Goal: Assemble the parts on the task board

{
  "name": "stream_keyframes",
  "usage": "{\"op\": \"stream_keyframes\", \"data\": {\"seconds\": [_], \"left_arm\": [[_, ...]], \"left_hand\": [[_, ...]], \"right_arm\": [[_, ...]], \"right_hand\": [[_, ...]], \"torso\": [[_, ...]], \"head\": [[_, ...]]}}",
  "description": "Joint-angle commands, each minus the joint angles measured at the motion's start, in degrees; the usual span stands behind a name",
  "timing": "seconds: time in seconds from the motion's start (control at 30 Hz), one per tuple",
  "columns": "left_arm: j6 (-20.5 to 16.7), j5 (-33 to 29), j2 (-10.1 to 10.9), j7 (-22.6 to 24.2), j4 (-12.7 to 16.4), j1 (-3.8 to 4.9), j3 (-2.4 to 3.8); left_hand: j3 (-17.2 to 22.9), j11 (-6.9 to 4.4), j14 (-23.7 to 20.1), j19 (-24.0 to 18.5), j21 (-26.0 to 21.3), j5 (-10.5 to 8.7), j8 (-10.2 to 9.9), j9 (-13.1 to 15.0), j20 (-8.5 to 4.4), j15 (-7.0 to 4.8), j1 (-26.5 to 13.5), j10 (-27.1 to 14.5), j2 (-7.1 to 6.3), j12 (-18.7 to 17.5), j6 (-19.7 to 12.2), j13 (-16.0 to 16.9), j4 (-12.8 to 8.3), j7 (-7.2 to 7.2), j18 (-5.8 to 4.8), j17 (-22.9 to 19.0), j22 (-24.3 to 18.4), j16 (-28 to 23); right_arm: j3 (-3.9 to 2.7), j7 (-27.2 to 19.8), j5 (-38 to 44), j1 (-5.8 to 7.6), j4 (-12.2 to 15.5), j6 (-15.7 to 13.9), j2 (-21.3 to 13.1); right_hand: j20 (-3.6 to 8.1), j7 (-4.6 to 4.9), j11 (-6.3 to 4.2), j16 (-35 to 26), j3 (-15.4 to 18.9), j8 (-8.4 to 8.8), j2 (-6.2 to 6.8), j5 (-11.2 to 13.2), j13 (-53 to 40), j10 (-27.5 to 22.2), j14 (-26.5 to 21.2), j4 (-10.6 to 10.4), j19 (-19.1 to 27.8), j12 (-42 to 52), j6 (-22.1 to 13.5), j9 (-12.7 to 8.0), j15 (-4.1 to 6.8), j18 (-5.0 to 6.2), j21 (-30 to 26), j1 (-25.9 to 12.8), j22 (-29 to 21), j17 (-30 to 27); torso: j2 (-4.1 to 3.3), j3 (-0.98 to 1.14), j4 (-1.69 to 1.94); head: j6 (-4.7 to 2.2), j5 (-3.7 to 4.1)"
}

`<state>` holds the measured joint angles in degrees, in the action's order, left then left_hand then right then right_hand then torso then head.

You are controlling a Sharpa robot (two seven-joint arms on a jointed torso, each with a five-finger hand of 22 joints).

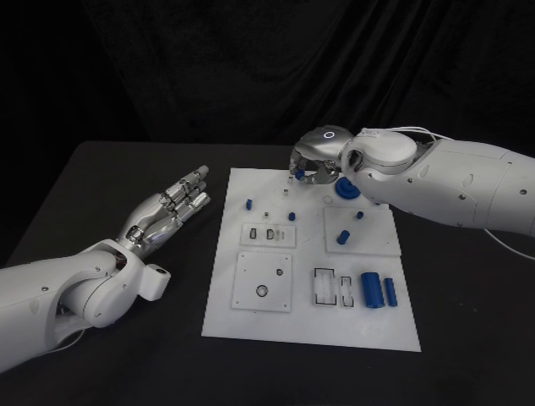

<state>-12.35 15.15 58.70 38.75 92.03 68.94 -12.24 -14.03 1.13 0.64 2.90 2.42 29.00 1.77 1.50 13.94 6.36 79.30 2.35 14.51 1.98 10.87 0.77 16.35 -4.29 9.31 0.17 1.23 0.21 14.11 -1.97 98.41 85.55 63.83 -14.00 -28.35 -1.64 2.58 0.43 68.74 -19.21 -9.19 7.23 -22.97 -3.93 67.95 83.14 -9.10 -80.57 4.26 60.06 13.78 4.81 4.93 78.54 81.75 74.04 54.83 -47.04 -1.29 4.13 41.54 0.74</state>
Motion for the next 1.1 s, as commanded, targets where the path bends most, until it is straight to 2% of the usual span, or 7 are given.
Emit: {"op": "stream_keyframes", "data": {"seconds": [0.03,0.63,0.87,1.1], "left_arm": [[0.9,0.5,-0.1,7.7,0.0,0.13,0.03],[1.1,0.5,-0.3,7.5,-0.1,0.14,0.03],[1.2,0.5,-0.4,7.5,-0.3,0.14,0.03],[1.3,0.5,-0.5,7.4,-0.4,0.14,0.03]], "left_hand": [[0.3,0.39,-0.1,0.1,0.2,0.27,-0.2,0.0,0.33,0.32,0.6,0.1,-0.03,0.2,0.0,0.1,0.1,0.23,1.06,0.0,0.0,0.0],[0.3,0.43,-0.1,0.1,0.2,0.38,-0.2,0.0,0.37,0.35,0.7,0.1,-0.04,0.2,0.1,0.1,0.0,0.39,1.06,0.0,0.0,0.0],[0.4,0.44,-0.1,0.1,0.2,0.43,-0.2,0.1,0.39,0.37,0.8,0.1,-0.04,0.2,0.2,0.1,0.0,0.52,1.06,0.0,0.0,0.0],[0.5,0.46,-0.1,0.1,0.2,0.46,-0.1,0.1,0.44,0.42,0.9,0.1,-0.04,0.2,0.5,0.1,0.1,0.89,1.07,0.0,0.0,0.0]], "right_arm": [[-0.06,0.9,0.1,-0.16,-0.3,0.3,0.3],[-0.14,0.6,0.1,-0.82,-1.7,-0.2,1.9],[-0.18,0.5,0.1,-0.84,-1.7,-0.3,2.2],[-0.22,0.5,0.1,-0.85,-1.8,-0.1,2.3]], "right_hand": [[-0.16,0.41,0.11,0.0,-0.3,0.05,-0.57,-0.4,0.0,-0.4,-0.3,-0.2,-0.4,-0.3,0.0,0.3,-0.26,-0.99,0.3,-0.2,0.1,0.1],[-0.22,0.48,0.21,0.0,-0.4,0.39,-0.62,-0.4,0.0,-0.5,-0.4,-0.3,-0.4,-0.4,-0.5,0.4,-0.32,-1.0,0.3,-0.2,0.2,0.2],[-0.25,0.51,0.25,0.1,-0.4,0.47,-0.62,-0.4,-0.1,-0.6,-0.4,-0.5,-0.4,-0.5,-0.6,0.4,-0.35,-1.02,0.4,-0.4,0.3,0.3],[-0.27,0.51,0.26,-0.2,-0.5,0.55,-0.63,-0.4,-0.1,-0.6,-0.5,-0.5,-0.3,-0.5,-0.7,0.4,-0.38,-0.97,0.2,-0.4,0.2,-0.2]], "torso": [[0.02,0.0,-0.07],[-0.05,-0.05,-0.03],[-0.1,-0.04,0.1],[-0.08,-0.08,-0.03]], "head": [[0.03,0.04],[0.16,-0.23],[0.31,0.16],[0.52,-0.19]]}}
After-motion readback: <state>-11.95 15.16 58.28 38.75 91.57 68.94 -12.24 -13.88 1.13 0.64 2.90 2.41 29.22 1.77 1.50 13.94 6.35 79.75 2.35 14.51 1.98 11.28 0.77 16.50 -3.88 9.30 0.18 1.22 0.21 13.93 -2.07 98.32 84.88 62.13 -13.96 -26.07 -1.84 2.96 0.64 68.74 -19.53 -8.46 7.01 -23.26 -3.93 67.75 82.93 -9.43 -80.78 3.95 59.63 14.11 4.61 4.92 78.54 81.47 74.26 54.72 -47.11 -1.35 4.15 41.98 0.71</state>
